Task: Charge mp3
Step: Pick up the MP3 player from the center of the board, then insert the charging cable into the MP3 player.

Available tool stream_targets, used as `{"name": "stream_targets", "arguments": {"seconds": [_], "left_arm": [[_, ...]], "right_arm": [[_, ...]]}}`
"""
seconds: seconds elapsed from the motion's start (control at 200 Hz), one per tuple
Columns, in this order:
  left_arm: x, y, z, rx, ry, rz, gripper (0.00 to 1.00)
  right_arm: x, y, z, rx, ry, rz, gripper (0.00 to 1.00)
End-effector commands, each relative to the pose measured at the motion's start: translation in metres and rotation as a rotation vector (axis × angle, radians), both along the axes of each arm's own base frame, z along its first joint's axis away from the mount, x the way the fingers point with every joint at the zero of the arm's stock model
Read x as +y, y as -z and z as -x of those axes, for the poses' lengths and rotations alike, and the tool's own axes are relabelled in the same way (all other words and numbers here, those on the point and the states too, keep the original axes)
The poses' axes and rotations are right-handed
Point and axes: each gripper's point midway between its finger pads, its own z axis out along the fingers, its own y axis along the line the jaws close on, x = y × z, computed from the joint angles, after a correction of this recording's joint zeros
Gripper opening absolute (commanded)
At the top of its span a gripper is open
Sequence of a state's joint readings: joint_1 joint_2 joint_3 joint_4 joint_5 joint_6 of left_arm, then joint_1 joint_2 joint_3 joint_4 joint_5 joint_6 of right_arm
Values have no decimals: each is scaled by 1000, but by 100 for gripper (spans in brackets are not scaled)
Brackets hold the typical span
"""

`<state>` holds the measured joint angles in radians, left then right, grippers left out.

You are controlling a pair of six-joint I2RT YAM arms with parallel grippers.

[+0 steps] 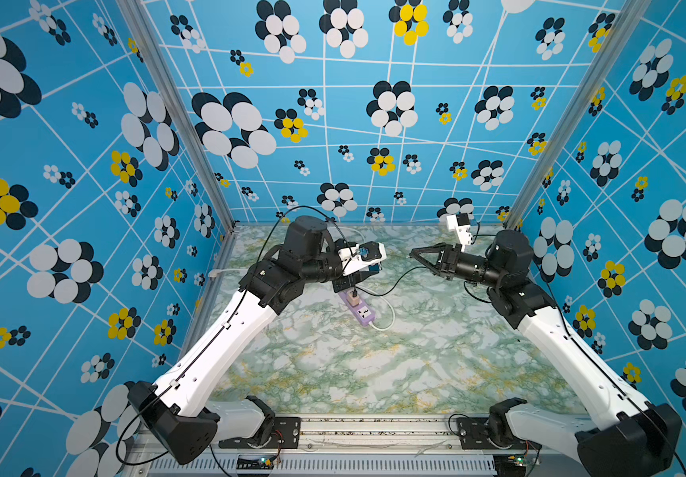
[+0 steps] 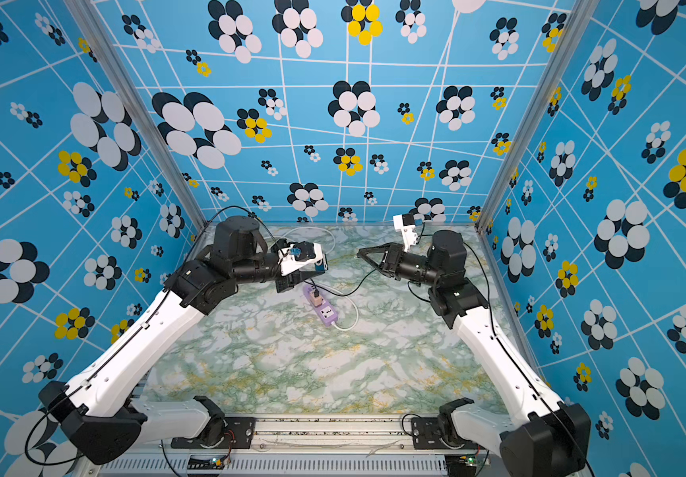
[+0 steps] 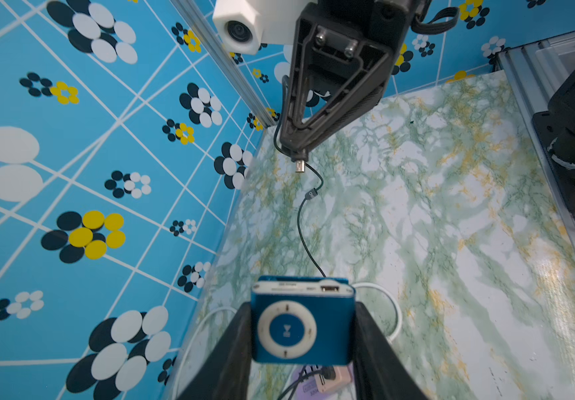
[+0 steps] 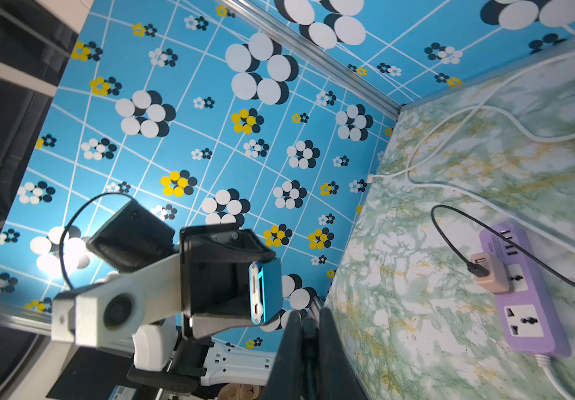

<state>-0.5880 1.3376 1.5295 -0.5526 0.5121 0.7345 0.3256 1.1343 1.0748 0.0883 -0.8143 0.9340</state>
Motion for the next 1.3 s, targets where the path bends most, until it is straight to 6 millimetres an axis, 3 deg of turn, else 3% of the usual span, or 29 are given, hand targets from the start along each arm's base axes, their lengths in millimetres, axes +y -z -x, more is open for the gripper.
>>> {"name": "stream_targets", "arguments": {"seconds": [0.0,0.06,0.155,0.39,0.765,0.93,1.109,1.294], "left_arm": [[-14,13,3,71,104,-17,30],[-19,7,-1,63,104,-2,29],[-23,5,-8,68,71,14,29],[-24,5,-7,74,32,30,29],[-23,6,-1,70,16,30,29],[-21,12,-5,68,-16,11,29],[-21,13,-5,68,-15,12,29],[-20,18,-3,77,-16,4,30]], "right_arm": [[-1,-28,13,-166,28,19,0],[9,-33,24,-207,7,50,0],[21,-22,35,-238,1,187,0],[20,-3,22,-192,97,306,0],[34,-2,20,-170,65,293,0],[36,-19,26,-205,64,239,0],[39,-8,22,-161,60,250,0],[39,-12,21,-174,68,258,0]]}}
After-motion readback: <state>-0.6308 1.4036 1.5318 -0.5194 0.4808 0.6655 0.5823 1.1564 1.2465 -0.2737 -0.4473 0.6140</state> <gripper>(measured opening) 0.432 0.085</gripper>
